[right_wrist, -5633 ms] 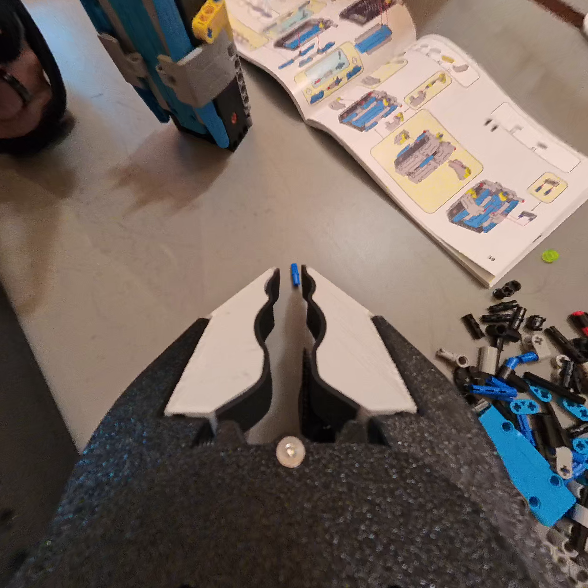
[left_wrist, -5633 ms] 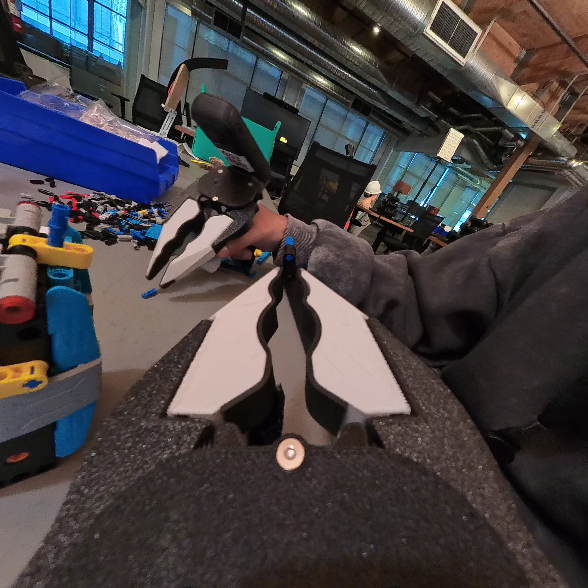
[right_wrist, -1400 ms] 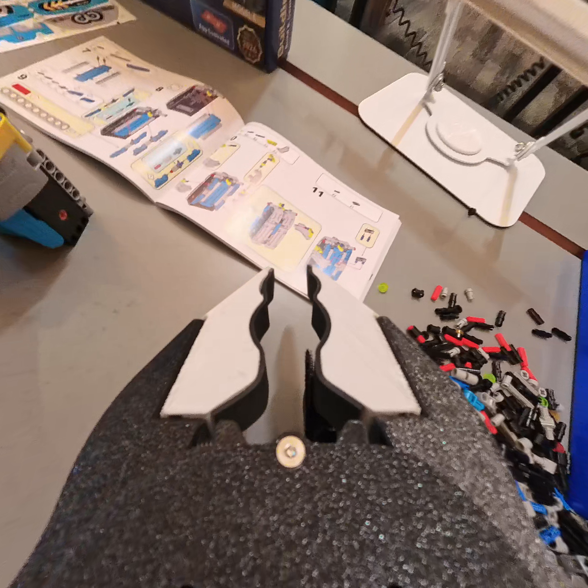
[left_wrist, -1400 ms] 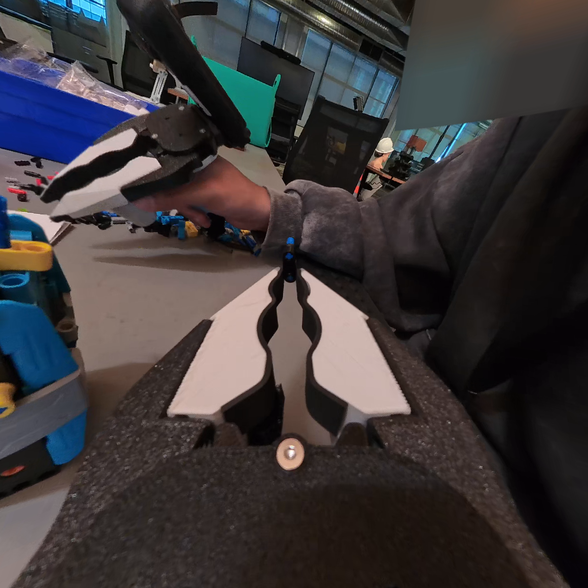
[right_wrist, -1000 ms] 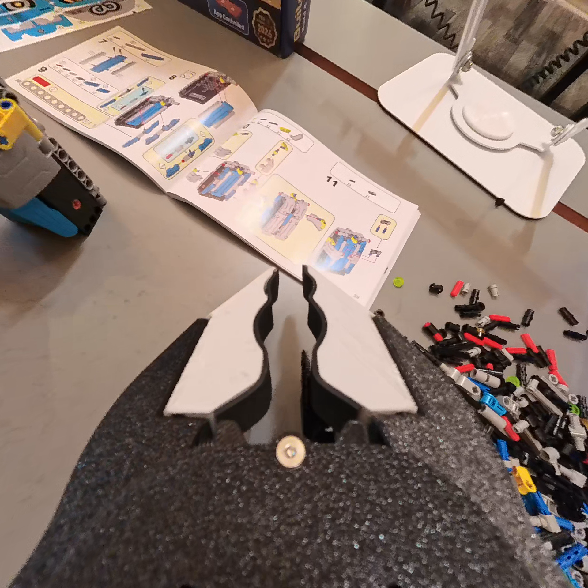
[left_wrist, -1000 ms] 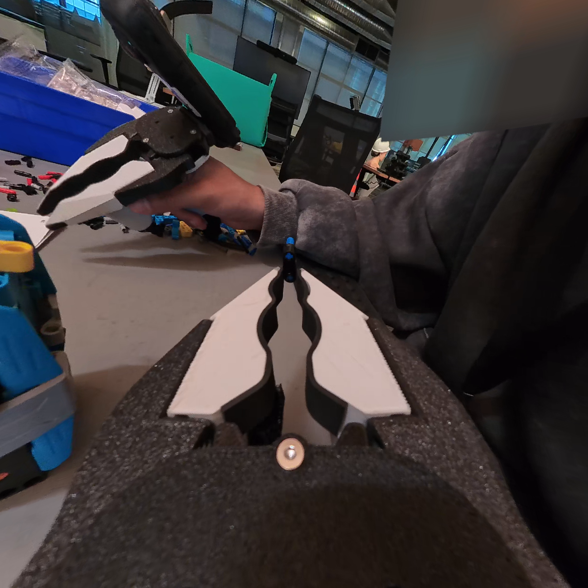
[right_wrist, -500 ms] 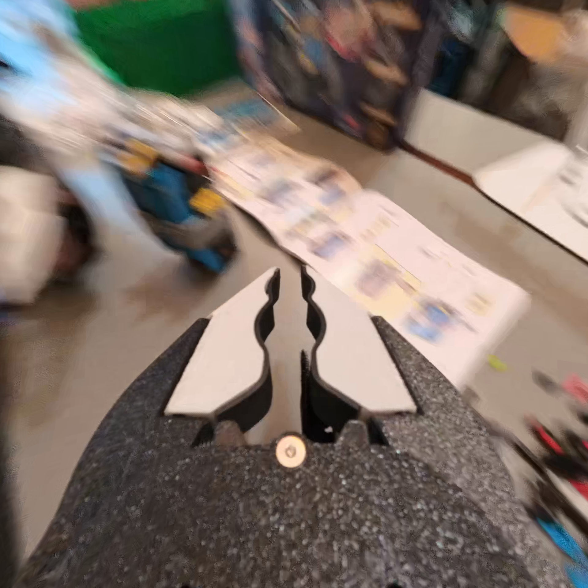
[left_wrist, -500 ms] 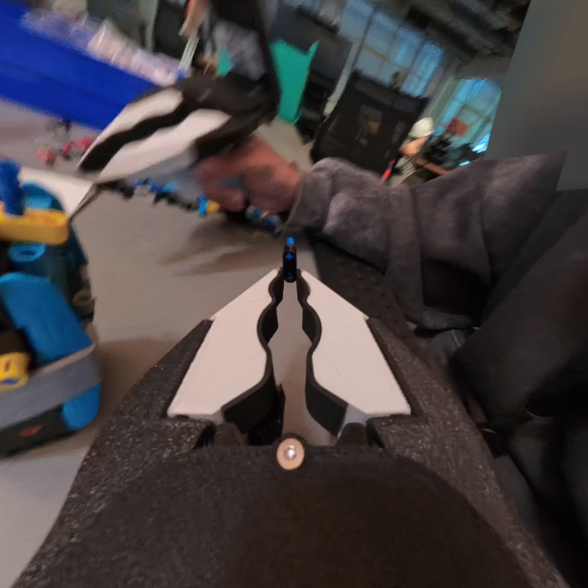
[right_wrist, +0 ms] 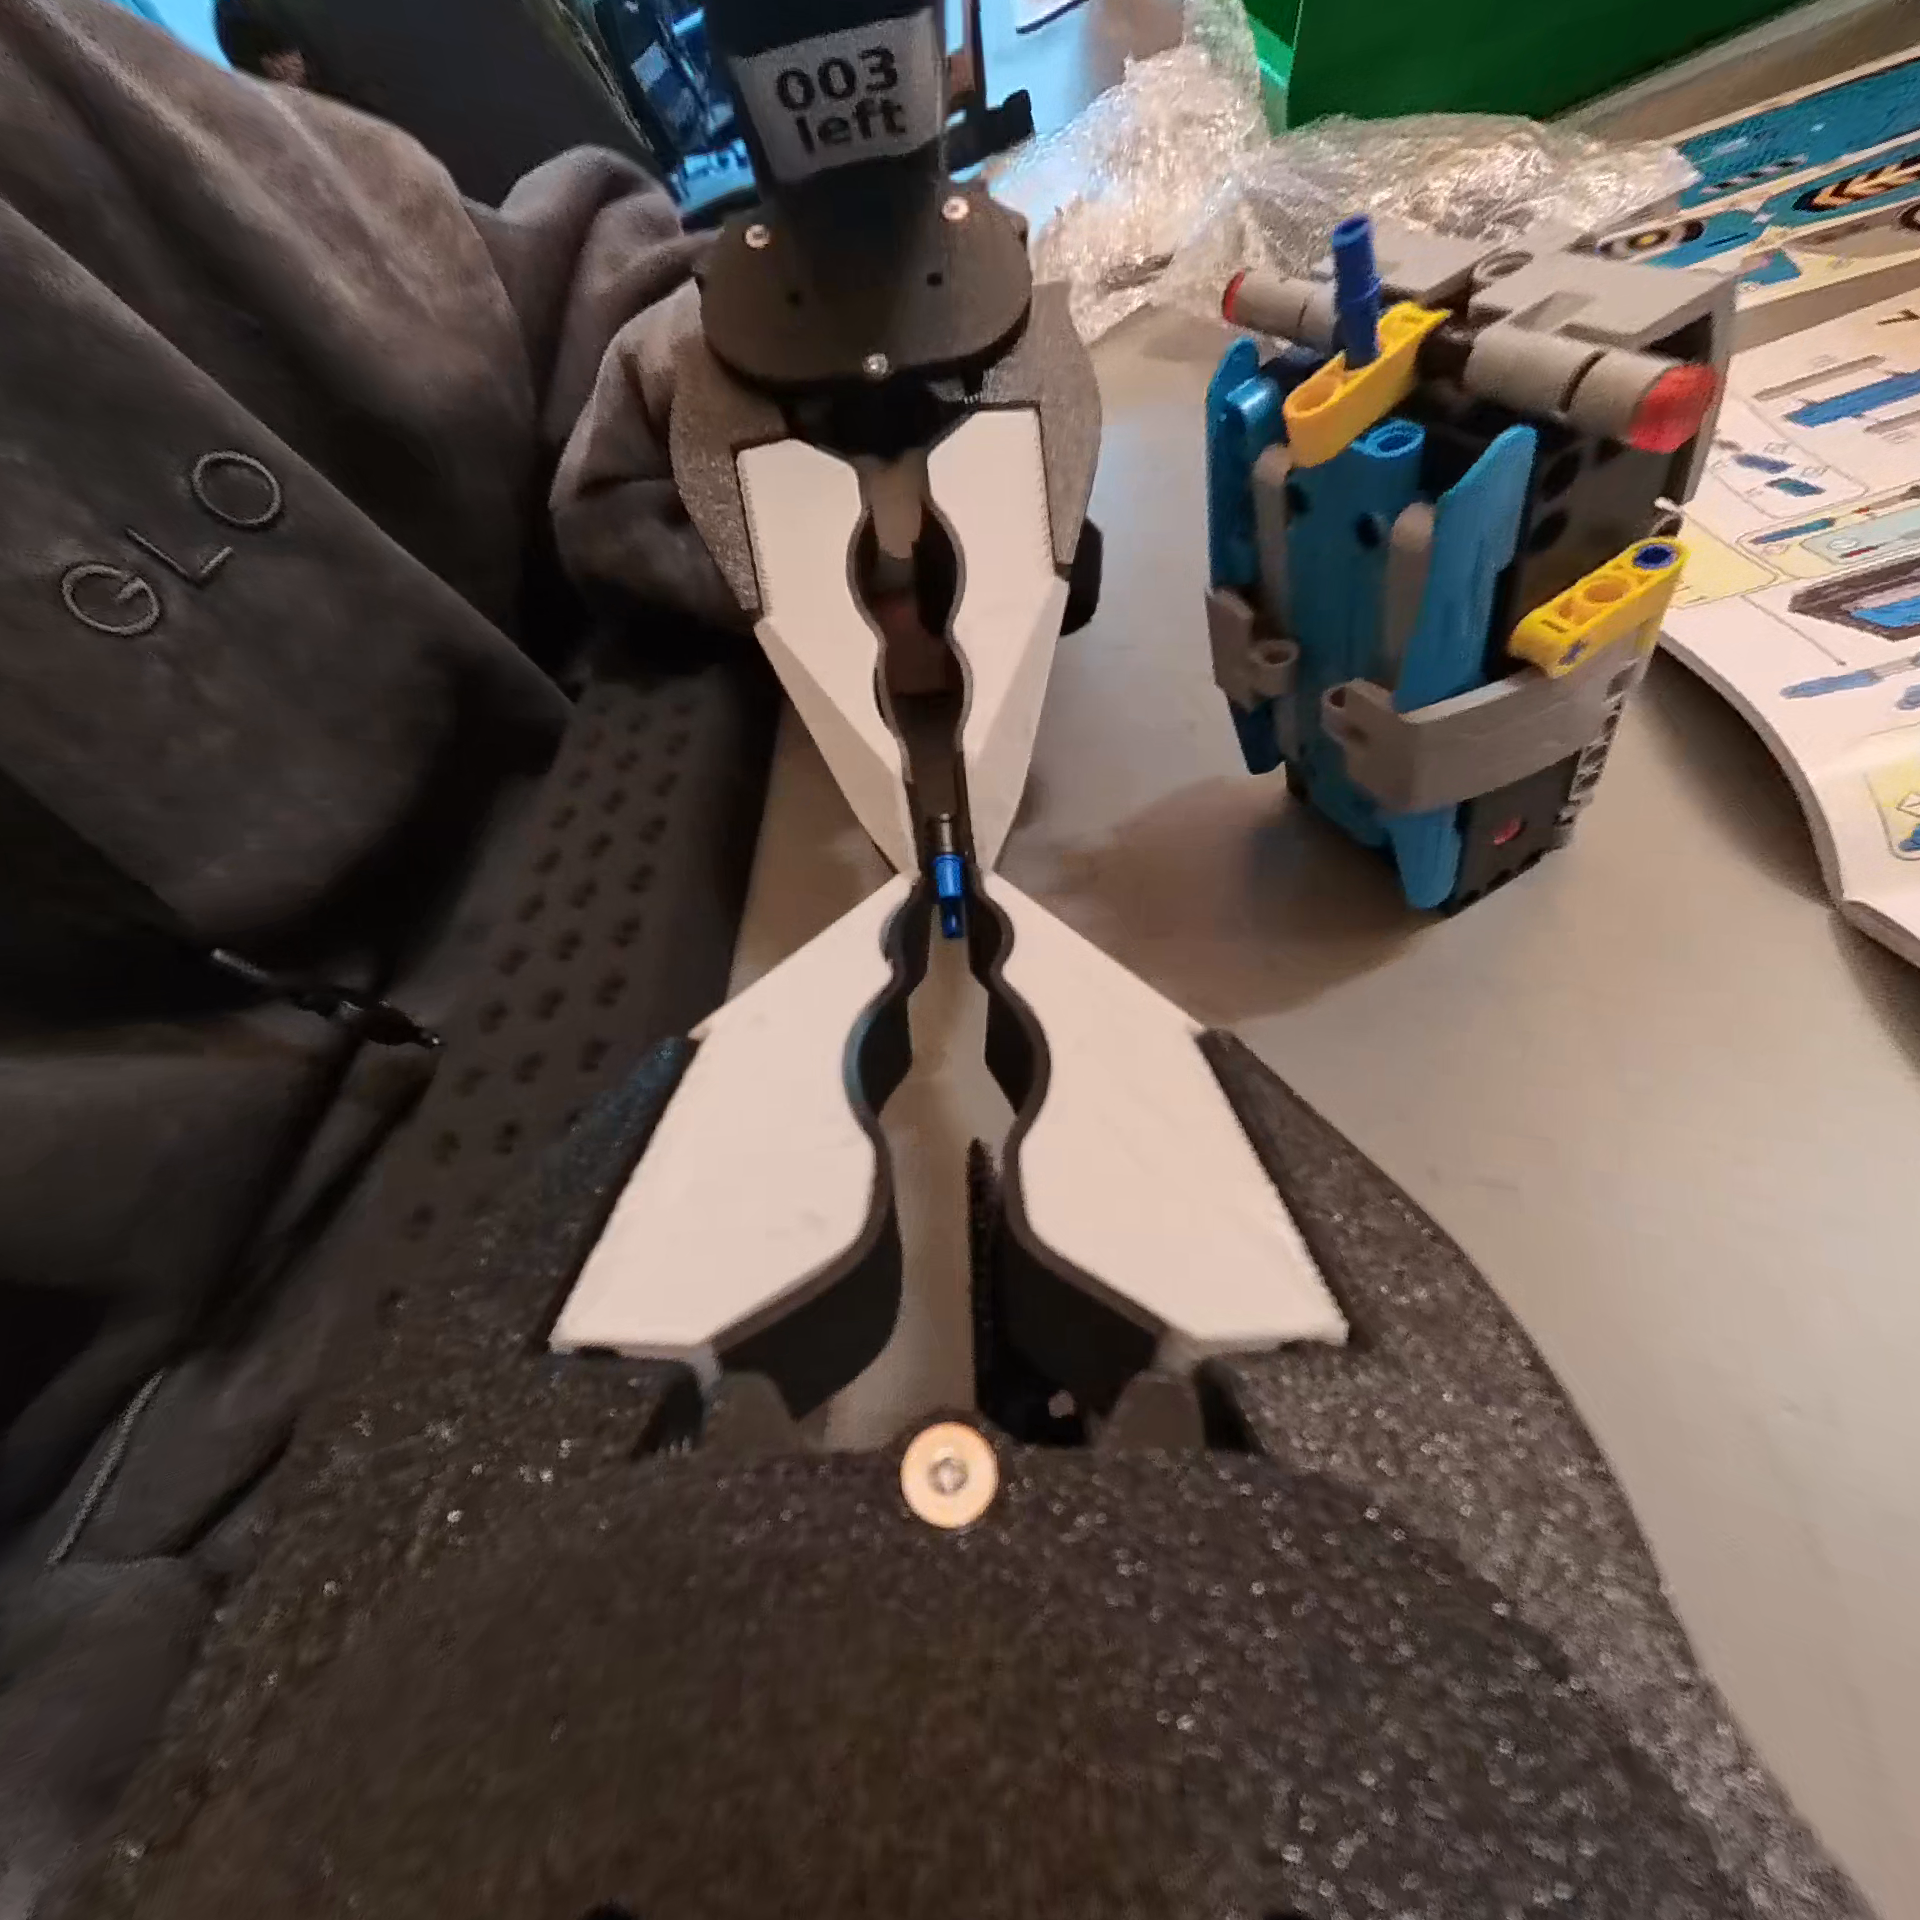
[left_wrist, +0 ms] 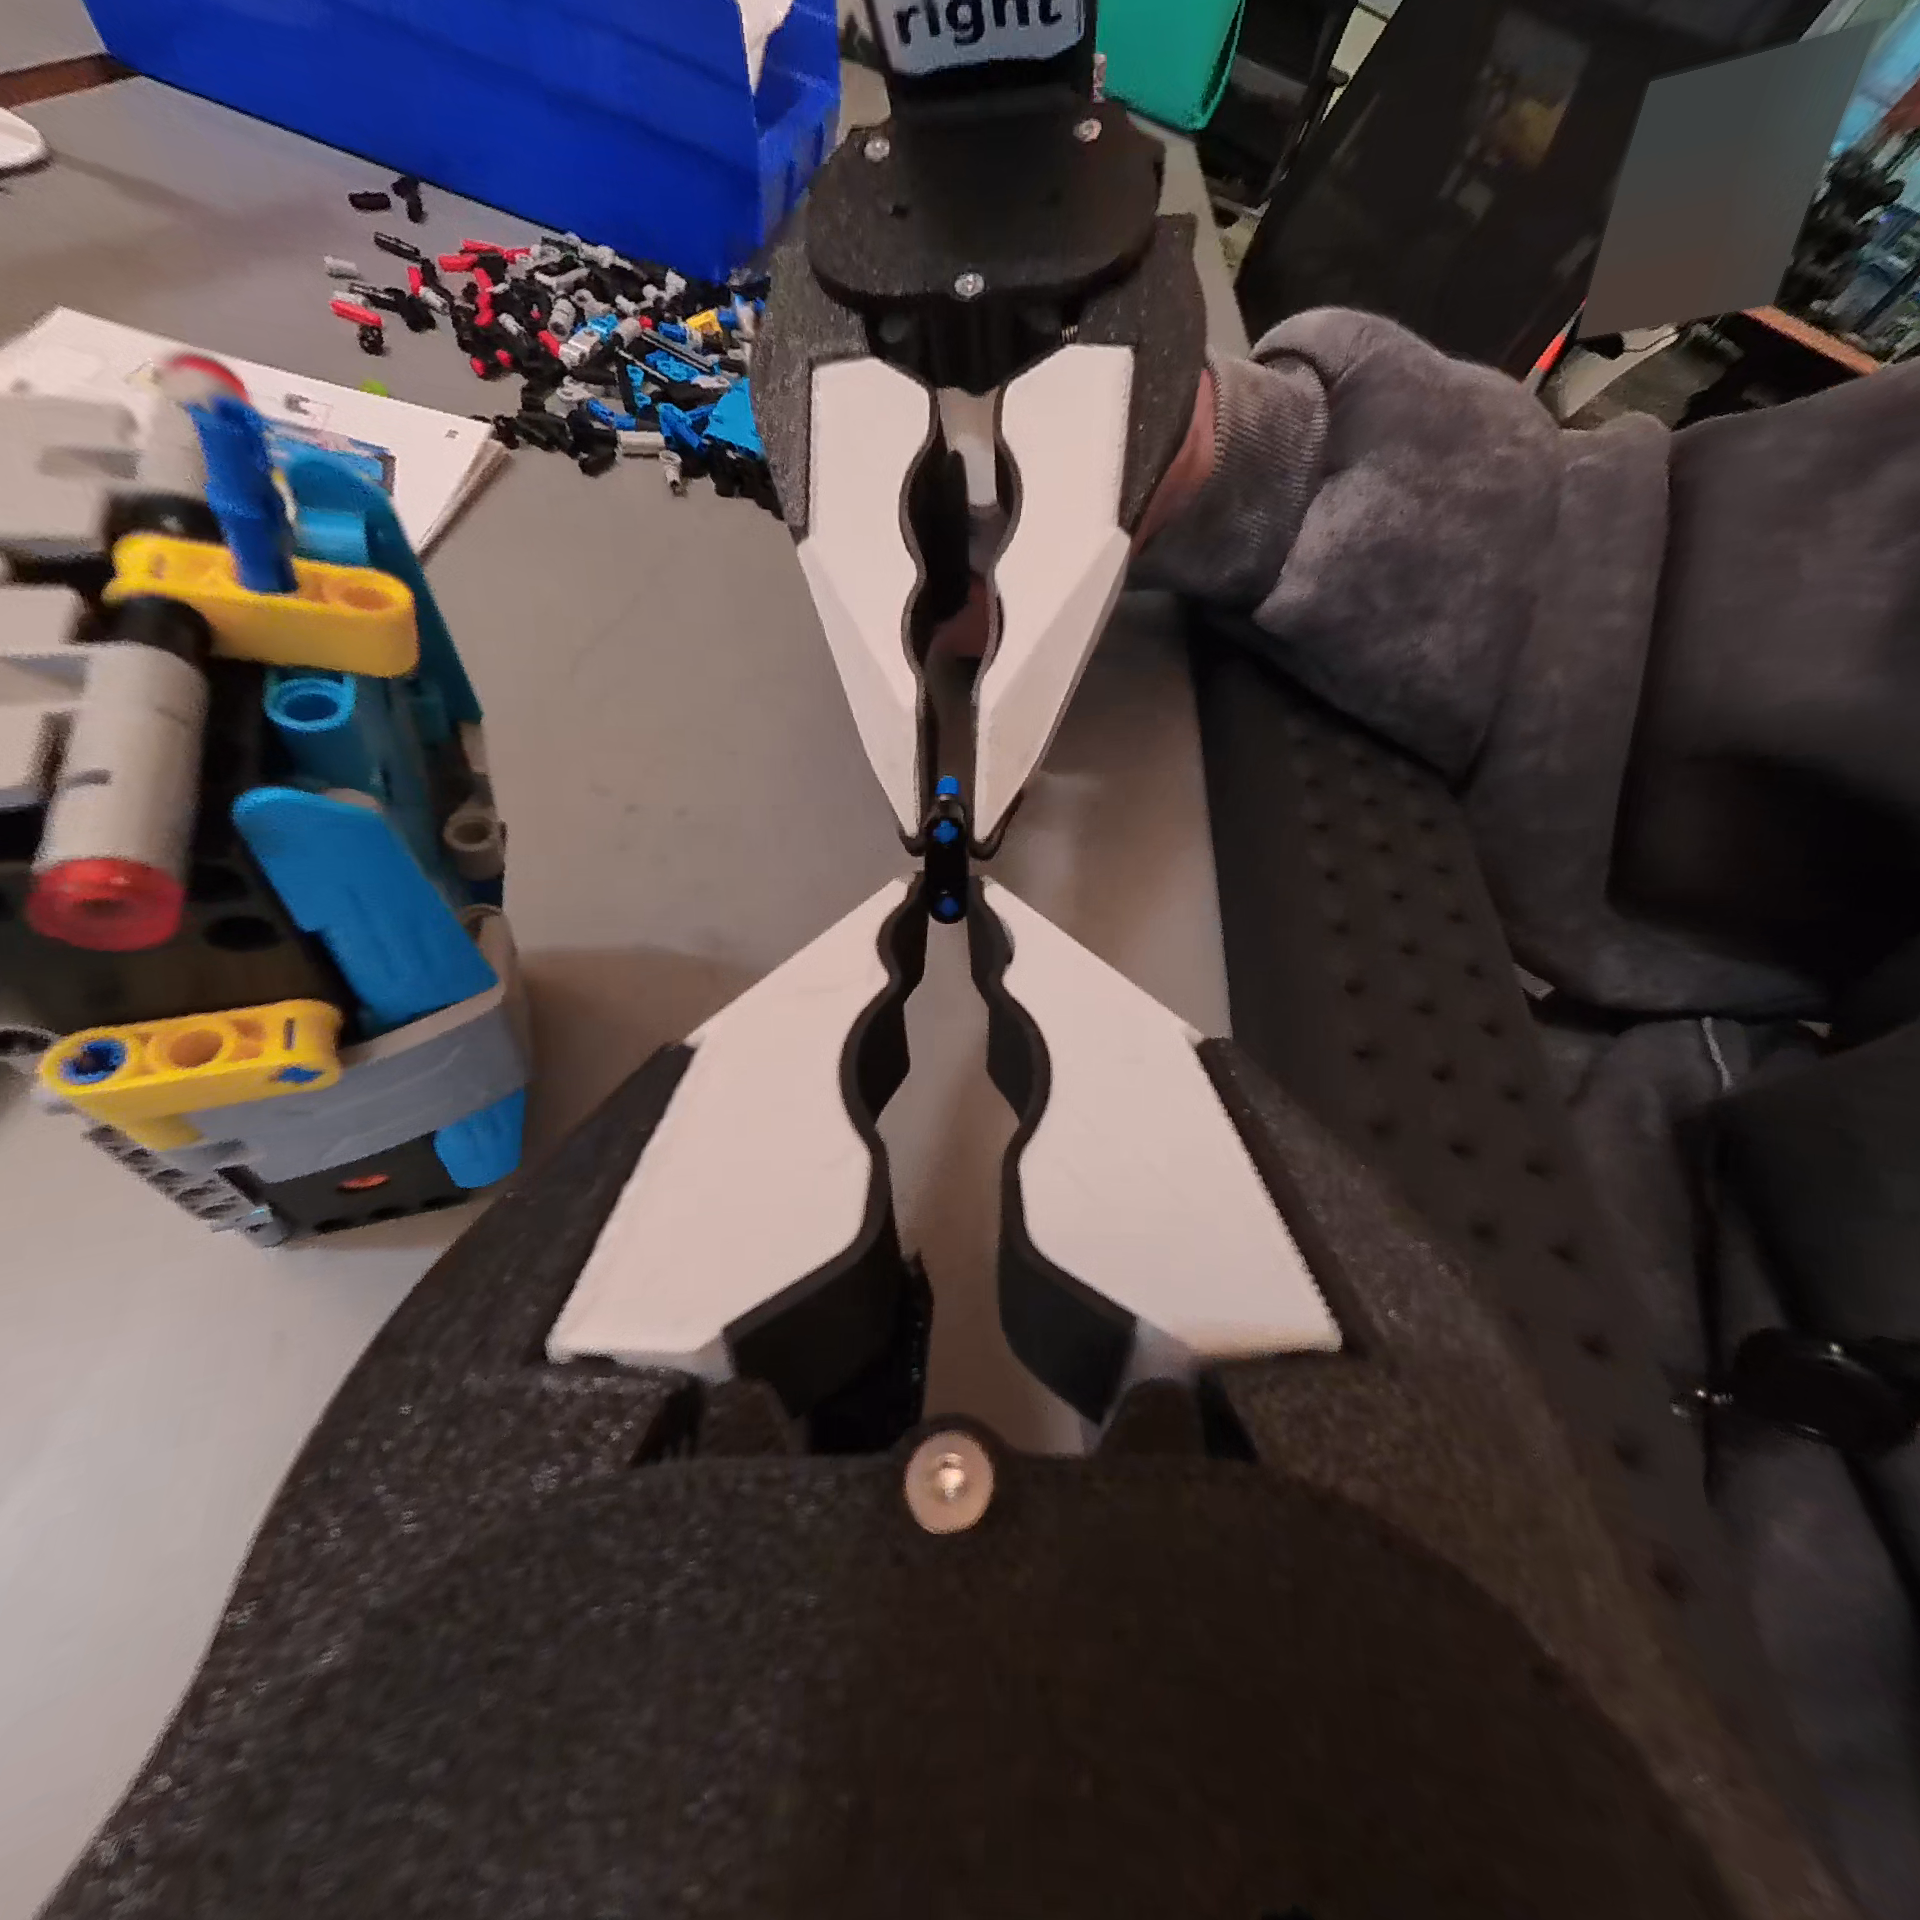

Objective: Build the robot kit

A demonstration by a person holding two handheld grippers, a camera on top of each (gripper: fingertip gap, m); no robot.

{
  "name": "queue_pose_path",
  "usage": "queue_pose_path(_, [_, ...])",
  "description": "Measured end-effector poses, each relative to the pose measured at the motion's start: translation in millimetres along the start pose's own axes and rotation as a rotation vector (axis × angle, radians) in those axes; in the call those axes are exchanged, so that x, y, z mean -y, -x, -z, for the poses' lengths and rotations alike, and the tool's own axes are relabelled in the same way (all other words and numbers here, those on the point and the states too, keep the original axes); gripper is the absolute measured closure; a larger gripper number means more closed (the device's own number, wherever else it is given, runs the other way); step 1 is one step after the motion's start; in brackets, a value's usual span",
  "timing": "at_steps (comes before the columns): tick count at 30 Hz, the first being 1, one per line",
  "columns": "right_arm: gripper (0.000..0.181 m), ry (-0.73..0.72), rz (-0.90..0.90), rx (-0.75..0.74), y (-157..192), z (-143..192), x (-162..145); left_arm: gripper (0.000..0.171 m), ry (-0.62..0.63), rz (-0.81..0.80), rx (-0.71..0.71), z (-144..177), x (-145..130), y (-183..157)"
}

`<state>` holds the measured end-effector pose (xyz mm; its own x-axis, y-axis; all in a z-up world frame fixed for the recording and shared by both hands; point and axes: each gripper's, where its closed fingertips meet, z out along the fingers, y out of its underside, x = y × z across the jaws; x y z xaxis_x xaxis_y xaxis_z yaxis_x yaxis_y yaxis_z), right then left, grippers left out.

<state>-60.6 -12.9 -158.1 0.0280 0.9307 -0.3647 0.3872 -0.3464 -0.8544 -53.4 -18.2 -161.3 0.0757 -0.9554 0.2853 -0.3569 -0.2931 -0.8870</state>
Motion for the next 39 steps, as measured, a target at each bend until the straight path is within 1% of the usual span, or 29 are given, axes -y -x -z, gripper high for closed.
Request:
queue_pose_path(4, [0.177,-0.077,-0.075,0.08,6.9,2.7,13.8,0.165,-0.05,-0.042,0.034,16.9,21.0,-3.7])
queue_pose_path(5, [0.177,-0.095,-0.094,0.104,9.6,2.5,16.9,0.165,-0.049,-0.043,0.037,19.1,22.7,-5.5])
queue_pose_path(7, [0.177,-0.103,-0.099,0.104,10.2,0.9,18.3,0.165,-0.031,-0.069,0.069,20.2,20.1,-5.8])
queue_pose_path(9, [0.178,-0.109,-0.109,0.1,9.8,-0.6,19.0,0.163,-0.034,-0.137,0.126,23.4,20.0,-4.3])
queue_pose_path(10, [0.178,-0.113,-0.13,0.076,4.3,-0.4,18.9,0.155,-0.034,-0.18,0.172,27.3,21.1,-1.6])
queue_pose_path(12, [0.178,-0.087,-0.203,-0.031,-19.5,1.1,8.9,0.143,-0.027,-0.236,0.269,39.5,22.0,6.0])
queue_pose_path(13, [0.178,-0.052,-0.259,-0.07,-29.6,1.5,-1.2,0.143,-0.033,-0.228,0.327,47.5,22.0,13.7])
queue_pose_path(15, [0.177,-0.004,-0.326,-0.1,-37.5,0.1,-15.2,0.143,-0.045,-0.142,0.415,62.7,16.3,32.3])
queue_pose_path(16, [0.177,0.006,-0.325,-0.12,-39.2,-0.3,-16.8,0.143,-0.038,-0.085,0.436,67.2,9.7,41.4])
queue_pose_path(17, [0.178,0.028,-0.303,-0.151,-41.4,-1.1,-18.9,0.14,-0.003,-0.038,0.443,68.5,-1.0,49.6])
queue_pose_path(19, [0.177,0.105,-0.26,-0.204,-46.8,-4.6,-30.2,0.113,0.09,0.006,0.495,67.1,-22.2,69.7])
queue_pose_path(20, [0.177,0.144,-0.266,-0.217,-49.4,-6.7,-37.4,0.1,0.101,-0.001,0.527,64.6,-26.2,79.2])
queue_pose_path(22, [0.177,0.191,-0.315,-0.199,-49.1,-10.7,-48.1,0.084,0.127,0.0,0.532,54.4,-31.2,90.7])
queue_pose_path(23, [0.177,0.178,-0.347,-0.19,-48.9,-10.7,-46.5,0.074,0.139,0.016,0.527,49.3,-30.7,95.3])
queue_pose_path(24, [0.177,0.174,-0.366,-0.185,-49.0,-10.3,-46.7,0.069,0.133,0.017,0.508,44.3,-26.8,96.8])
queue_pose_path(27, [0.177,0.171,-0.364,-0.185,-48.0,-9.7,-47.3,0.073,0.112,-0.033,0.465,34.2,-12.9,96.8])
queue_pose_path(29, [0.166,0.177,-0.326,-0.174,-44.2,-8.5,-46.3,0.089,0.09,-0.042,0.441,29.4,-6.6,94.5])
queue_pose_path(30, [0.158,0.172,-0.292,-0.195,-46.1,-6.1,-43.8,0.1,0.078,-0.038,0.421,27.2,-5.1,92.6])
queue_pose_path(31, [0.157,0.152,-0.255,-0.232,-50.6,-1.8,-39.0,0.103,0.072,-0.03,0.418,26.3,-4.7,93.5])
queue_pose_path(33, [0.148,0.066,-0.193,-0.307,-62.3,8.4,-21.9,0.113,0.067,-0.016,0.422,26.8,-5.1,97.7])
queue_pose_path(34, [0.144,0.028,-0.173,-0.352,-69.5,15.0,-13.9,0.114,0.067,-0.005,0.41,26.8,-4.9,98.2])
queue_pose_path(37, [0.148,-0.042,-0.057,-0.537,-91.3,47.8,4.8,0.115,0.059,0.011,0.39,28.4,-4.1,99.5])
queue_pose_path(38, [0.149,-0.067,-0.04,-0.576,-95.4,58.4,8.3,0.115,0.052,0.015,0.384,29.1,-4.1,99.5])
queue_pose_path(39, [0.149,-0.085,-0.046,-0.584,-96.8,65.4,8.7,0.115,0.048,0.019,0.373,29.9,-3.9,98.4])
